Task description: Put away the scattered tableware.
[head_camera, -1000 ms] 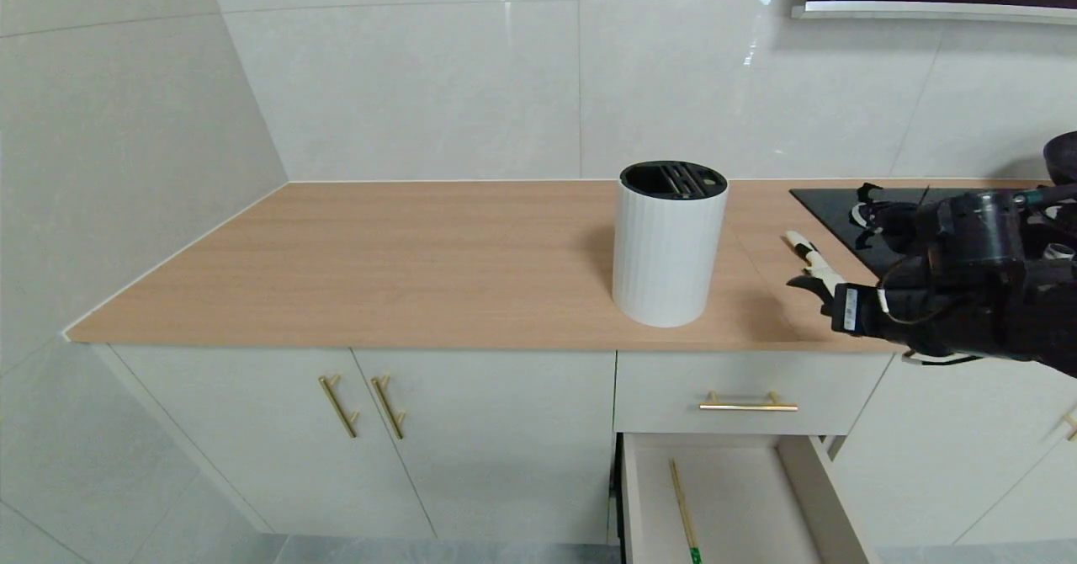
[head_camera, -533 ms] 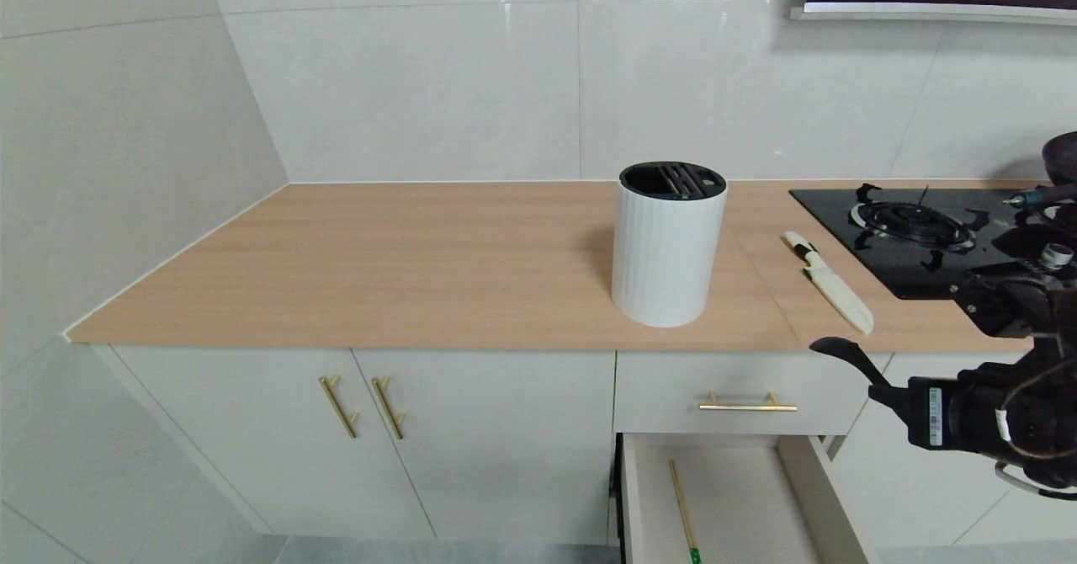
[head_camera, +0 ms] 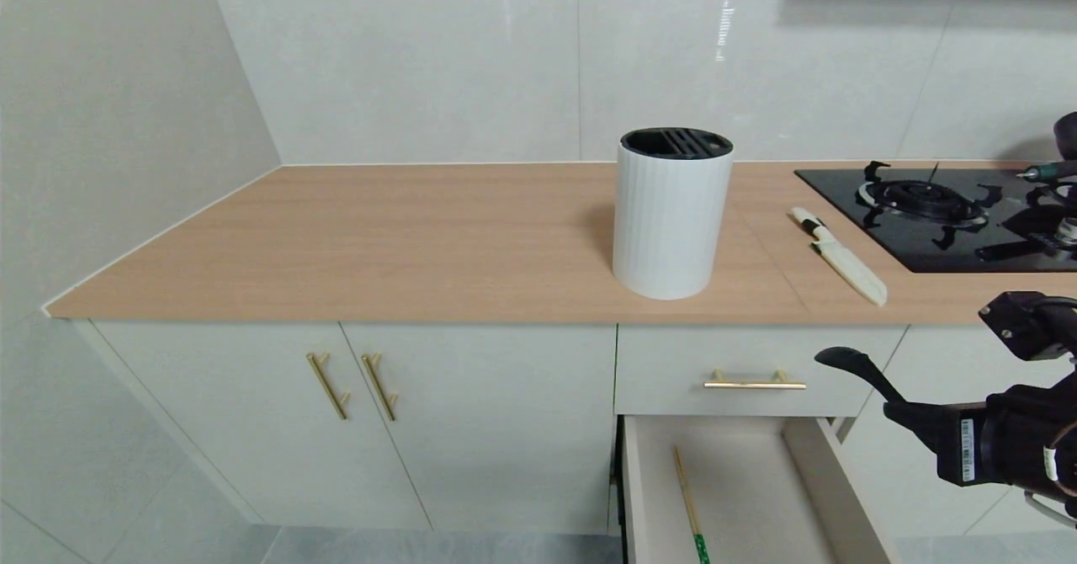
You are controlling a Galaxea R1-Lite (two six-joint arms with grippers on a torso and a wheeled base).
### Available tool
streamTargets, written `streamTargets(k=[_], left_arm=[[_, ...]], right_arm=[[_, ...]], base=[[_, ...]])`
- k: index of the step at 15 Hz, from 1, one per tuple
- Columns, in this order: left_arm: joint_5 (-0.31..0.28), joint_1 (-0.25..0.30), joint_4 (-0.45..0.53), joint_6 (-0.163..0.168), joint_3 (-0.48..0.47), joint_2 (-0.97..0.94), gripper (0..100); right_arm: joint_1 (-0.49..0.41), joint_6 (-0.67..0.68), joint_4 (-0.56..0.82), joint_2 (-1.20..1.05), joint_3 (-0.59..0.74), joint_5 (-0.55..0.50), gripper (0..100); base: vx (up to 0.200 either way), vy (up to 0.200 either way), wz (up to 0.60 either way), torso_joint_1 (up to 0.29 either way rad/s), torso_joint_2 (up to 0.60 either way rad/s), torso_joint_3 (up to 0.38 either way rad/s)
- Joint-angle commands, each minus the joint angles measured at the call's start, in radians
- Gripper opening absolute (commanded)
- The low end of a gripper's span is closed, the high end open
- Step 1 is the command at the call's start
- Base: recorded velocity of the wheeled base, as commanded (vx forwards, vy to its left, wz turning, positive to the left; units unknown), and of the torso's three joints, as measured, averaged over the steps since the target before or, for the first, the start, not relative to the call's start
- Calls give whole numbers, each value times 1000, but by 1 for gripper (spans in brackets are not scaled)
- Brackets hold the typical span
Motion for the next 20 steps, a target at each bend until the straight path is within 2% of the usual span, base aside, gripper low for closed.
streamTargets(k=[1, 13, 20], left_arm=[[0, 0, 0, 0, 0, 1, 100], [0, 0, 0, 0, 0, 1, 100], [0, 2, 0, 0, 0, 1, 100]], right_arm=[[2, -27, -1, -2, 21, 4, 0], [28, -27, -1, 139, 50, 17, 0], [28, -20, -22, 238, 42, 14, 0]], base=[[0, 0, 0, -212, 510, 295], [0, 0, 0, -177, 477, 303], [0, 0, 0, -82, 365, 270]])
